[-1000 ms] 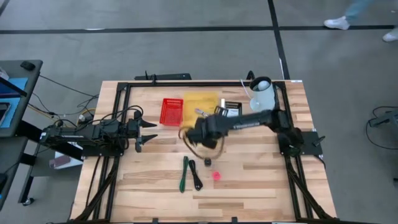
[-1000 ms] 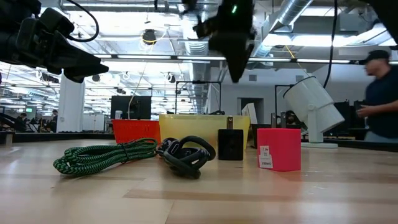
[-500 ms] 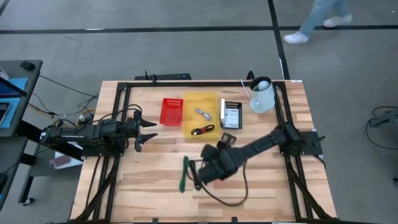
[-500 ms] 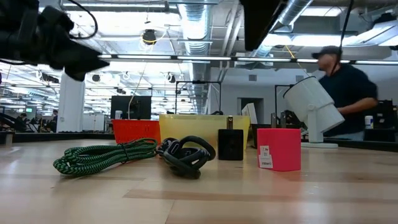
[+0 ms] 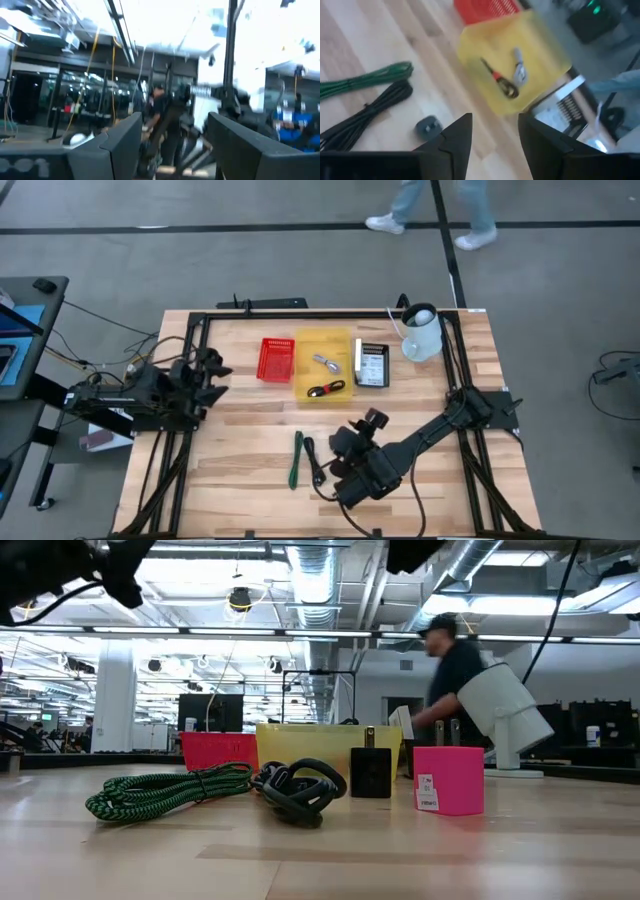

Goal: Pick and place items into bin
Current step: Put the green charger cable into the yellow bin

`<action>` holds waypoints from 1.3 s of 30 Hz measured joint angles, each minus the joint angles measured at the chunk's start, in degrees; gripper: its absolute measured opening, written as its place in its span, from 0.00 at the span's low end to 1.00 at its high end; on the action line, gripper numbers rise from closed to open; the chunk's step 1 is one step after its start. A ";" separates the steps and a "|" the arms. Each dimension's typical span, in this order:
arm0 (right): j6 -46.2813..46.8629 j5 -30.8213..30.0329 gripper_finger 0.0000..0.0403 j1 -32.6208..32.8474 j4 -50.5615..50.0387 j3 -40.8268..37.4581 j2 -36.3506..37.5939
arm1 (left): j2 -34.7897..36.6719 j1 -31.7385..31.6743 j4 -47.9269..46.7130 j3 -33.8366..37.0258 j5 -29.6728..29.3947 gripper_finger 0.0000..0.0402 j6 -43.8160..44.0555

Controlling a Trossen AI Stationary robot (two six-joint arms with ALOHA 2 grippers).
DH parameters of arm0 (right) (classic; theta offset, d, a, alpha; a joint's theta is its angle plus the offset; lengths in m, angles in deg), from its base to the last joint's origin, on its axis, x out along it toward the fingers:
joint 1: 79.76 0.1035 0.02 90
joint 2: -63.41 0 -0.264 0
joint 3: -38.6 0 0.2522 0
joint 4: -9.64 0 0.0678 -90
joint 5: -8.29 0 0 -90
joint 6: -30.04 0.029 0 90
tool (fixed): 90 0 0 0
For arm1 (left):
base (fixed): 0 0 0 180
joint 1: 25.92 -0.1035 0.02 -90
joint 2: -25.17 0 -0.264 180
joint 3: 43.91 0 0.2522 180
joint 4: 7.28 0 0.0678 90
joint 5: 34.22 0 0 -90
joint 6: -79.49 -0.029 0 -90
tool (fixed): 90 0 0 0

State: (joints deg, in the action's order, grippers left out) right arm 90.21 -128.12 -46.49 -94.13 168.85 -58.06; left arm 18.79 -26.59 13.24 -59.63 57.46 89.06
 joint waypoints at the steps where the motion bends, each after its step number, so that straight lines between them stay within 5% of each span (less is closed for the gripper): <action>1: -0.62 -1.13 0.39 0.03 -0.01 0.00 0.00 | 0.00 0.00 1.02 -0.03 -0.29 0.55 0.63; 7: -4.09 -17.01 0.38 -0.04 0.08 -4.50 3.71 | -0.01 0.00 2.18 -0.07 -1.92 0.55 2.11; 13: 4.44 -27.15 0.36 -2.28 -0.16 -25.40 23.40 | 0.00 -0.02 2.56 -0.07 3.58 0.55 2.92; 18: 7.41 -26.56 0.32 -1.80 8.37 -44.00 40.75 | -0.34 0.01 -5.14 -1.11 8.36 0.55 -0.40; 24: -2.97 -21.89 0.30 -0.48 31.75 -61.49 53.71 | -7.33 0.46 -24.73 -8.17 8.48 0.51 -4.40; 32: -7.53 -20.80 0.31 -1.81 42.39 -69.10 54.88 | -22.24 6.56 -33.05 -17.77 12.40 0.42 -6.86; 39: -5.59 -15.62 0.31 -3.95 42.74 -69.09 49.94 | -35.13 14.23 -51.20 -28.90 -3.35 0.41 -17.41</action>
State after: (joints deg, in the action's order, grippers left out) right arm 84.62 -143.74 -50.43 -51.39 99.76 -8.11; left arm -16.33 -12.36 -37.96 -88.52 54.10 71.66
